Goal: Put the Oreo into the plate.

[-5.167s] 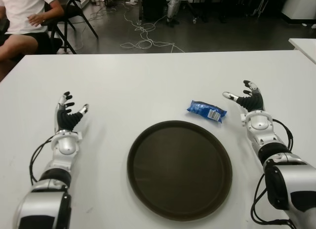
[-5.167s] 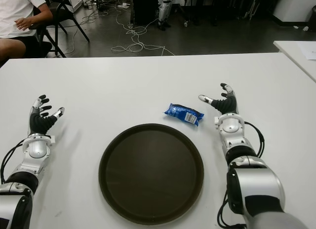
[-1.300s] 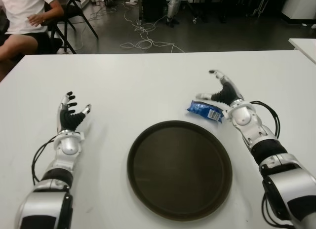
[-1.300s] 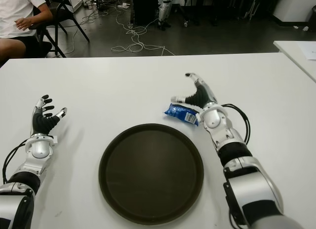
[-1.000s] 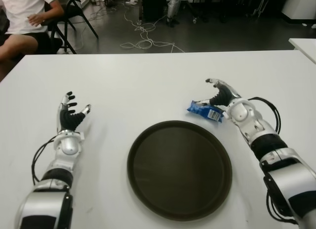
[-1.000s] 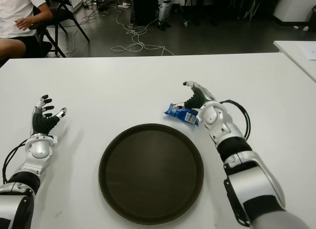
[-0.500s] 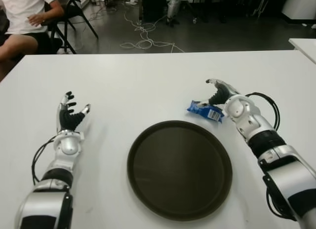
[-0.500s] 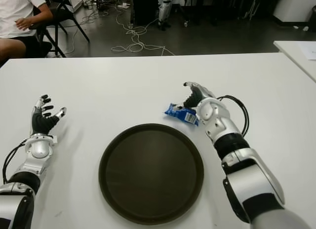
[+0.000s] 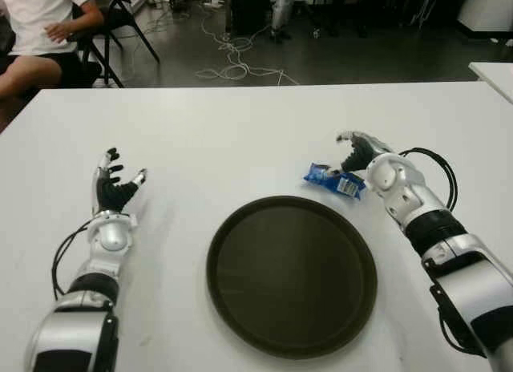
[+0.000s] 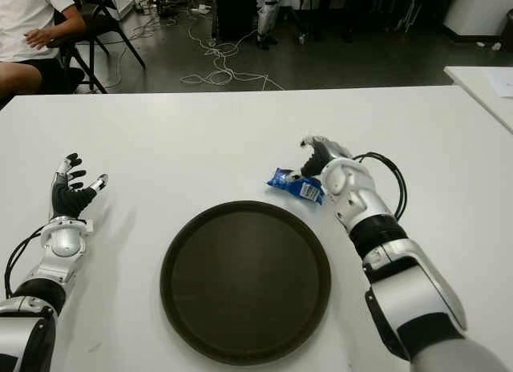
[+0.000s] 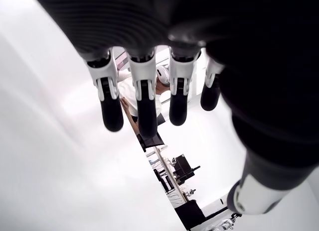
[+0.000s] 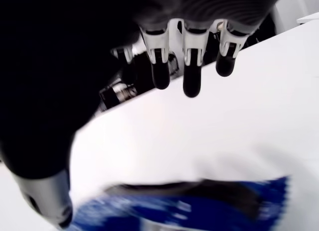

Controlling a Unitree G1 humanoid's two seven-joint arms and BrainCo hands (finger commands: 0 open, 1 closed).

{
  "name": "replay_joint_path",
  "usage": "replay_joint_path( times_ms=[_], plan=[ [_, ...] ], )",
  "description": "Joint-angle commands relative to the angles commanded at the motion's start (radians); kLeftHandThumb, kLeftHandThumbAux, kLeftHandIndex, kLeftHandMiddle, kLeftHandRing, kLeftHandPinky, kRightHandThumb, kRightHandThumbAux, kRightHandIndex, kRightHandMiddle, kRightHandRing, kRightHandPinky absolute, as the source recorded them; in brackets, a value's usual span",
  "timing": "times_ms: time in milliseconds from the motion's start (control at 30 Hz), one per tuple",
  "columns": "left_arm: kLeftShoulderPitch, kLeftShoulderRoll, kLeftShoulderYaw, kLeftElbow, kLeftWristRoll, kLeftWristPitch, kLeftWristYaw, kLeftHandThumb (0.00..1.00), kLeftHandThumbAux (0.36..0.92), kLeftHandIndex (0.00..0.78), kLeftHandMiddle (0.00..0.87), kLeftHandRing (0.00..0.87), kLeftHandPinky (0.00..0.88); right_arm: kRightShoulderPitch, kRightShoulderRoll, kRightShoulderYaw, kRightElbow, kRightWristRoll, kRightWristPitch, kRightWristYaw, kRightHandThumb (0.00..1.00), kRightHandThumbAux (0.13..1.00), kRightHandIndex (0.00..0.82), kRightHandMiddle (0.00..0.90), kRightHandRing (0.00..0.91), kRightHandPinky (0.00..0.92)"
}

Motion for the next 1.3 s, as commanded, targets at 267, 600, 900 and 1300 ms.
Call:
replay_joint_path(
  times_ms=[267, 600, 900, 1300],
  plan=[
    [-0.002, -0.007, 0.01, 0.0, -0.017, 0.003, -0.016, 0.268, 0.712, 0.099, 0.161, 0.187, 0.224, 0.015, -0.004, 0.005, -0.046, -0.011, 0.041, 0.021, 0.0, 0.751, 0.162, 0.144, 0.122, 0.058],
    [0.0, -0.008, 0.01, -0.003, -0.02, 0.003, -0.012, 0.261, 0.721, 0.1, 0.166, 0.194, 0.231, 0.015, -0.013, 0.031, -0.062, -0.026, 0.072, 0.067, 0.0, 0.727, 0.155, 0.145, 0.123, 0.061],
    [0.001, -0.004, 0.008, -0.002, -0.017, 0.006, -0.013, 0.263, 0.711, 0.1, 0.152, 0.175, 0.215, 0.024, -0.022, 0.047, -0.086, -0.038, 0.075, 0.109, 0.0, 0.714, 0.182, 0.17, 0.154, 0.097],
    [0.0, 0.001, 0.001, 0.0, -0.008, 0.01, -0.008, 0.245, 0.694, 0.101, 0.17, 0.2, 0.261, 0.024, -0.013, 0.06, -0.078, -0.047, 0.1, 0.138, 0.0, 0.745, 0.163, 0.164, 0.15, 0.096]
  ],
)
